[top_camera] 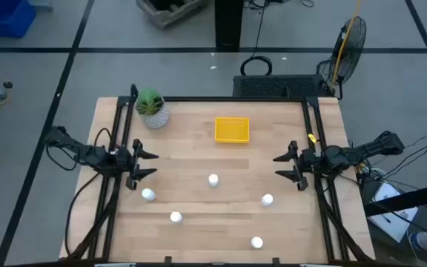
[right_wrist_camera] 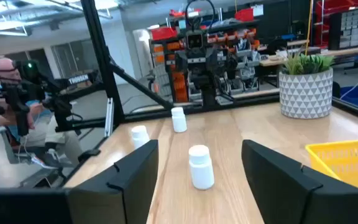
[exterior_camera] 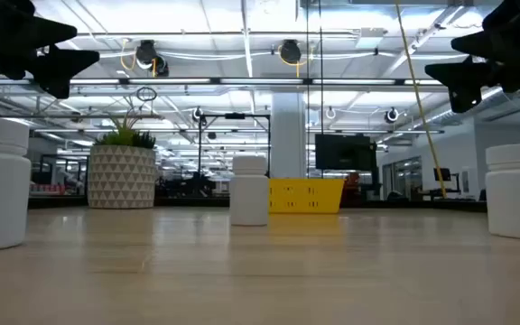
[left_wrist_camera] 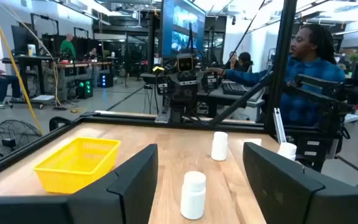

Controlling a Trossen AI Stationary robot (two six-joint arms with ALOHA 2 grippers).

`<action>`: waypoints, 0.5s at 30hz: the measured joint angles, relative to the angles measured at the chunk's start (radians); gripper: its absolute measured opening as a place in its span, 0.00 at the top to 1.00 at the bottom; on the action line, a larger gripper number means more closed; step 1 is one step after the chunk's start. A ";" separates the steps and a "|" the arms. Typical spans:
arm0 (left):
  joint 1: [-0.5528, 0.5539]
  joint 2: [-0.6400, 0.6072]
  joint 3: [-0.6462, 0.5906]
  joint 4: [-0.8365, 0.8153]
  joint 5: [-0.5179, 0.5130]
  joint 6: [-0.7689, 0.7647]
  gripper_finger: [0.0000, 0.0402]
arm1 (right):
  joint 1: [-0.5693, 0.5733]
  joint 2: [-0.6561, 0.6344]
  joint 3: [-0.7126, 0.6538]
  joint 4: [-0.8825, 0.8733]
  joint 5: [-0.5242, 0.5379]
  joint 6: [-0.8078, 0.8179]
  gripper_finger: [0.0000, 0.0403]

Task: Pick and place pill bottles into a basket
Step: Put the white pill bottle into the yellow bin

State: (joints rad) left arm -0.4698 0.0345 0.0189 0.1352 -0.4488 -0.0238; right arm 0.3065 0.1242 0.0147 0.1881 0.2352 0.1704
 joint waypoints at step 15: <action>0.000 0.000 0.000 0.000 0.002 -0.021 0.40 | 0.000 0.000 0.000 0.005 0.000 0.001 0.45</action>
State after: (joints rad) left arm -0.4698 0.0346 0.0189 0.1352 -0.4465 -0.0445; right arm 0.3069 0.1242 0.0147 0.1932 0.2348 0.1717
